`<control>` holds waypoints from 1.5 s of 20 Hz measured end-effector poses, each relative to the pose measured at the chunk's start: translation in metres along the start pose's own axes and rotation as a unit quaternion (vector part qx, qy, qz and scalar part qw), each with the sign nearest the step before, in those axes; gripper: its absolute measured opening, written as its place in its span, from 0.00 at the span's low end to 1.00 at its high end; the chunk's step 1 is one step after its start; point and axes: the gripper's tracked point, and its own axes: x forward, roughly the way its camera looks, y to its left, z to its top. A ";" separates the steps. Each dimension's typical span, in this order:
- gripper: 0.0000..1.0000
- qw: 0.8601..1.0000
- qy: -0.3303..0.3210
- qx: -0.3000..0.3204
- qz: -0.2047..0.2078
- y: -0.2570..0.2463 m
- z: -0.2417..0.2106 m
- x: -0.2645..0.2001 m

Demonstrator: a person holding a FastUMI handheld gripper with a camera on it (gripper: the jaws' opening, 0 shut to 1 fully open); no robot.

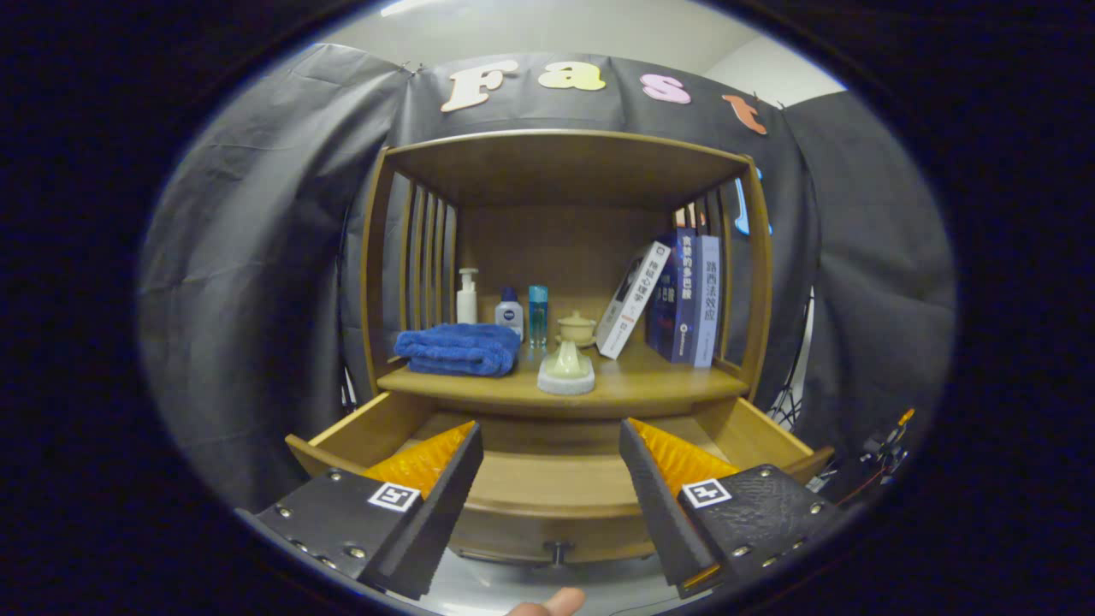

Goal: Pull open the drawer, take out the items inside it, and place them on the countertop above the cabinet.

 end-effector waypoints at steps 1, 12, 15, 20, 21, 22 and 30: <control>0.96 1.000 0.003 0.004 -0.001 -0.001 -0.006 -0.004; 0.96 0.998 0.054 0.033 -0.015 -0.006 -0.075 -0.008; 0.96 0.997 0.066 0.034 -0.021 -0.008 -0.085 -0.002; 0.95 0.997 0.070 0.033 -0.029 -0.010 -0.090 0.000; 0.95 0.997 0.068 0.032 -0.030 -0.011 -0.090 0.000; 0.95 0.997 0.067 0.032 -0.030 -0.011 -0.090 0.000; 0.96 0.997 0.067 0.035 -0.029 -0.009 -0.087 0.018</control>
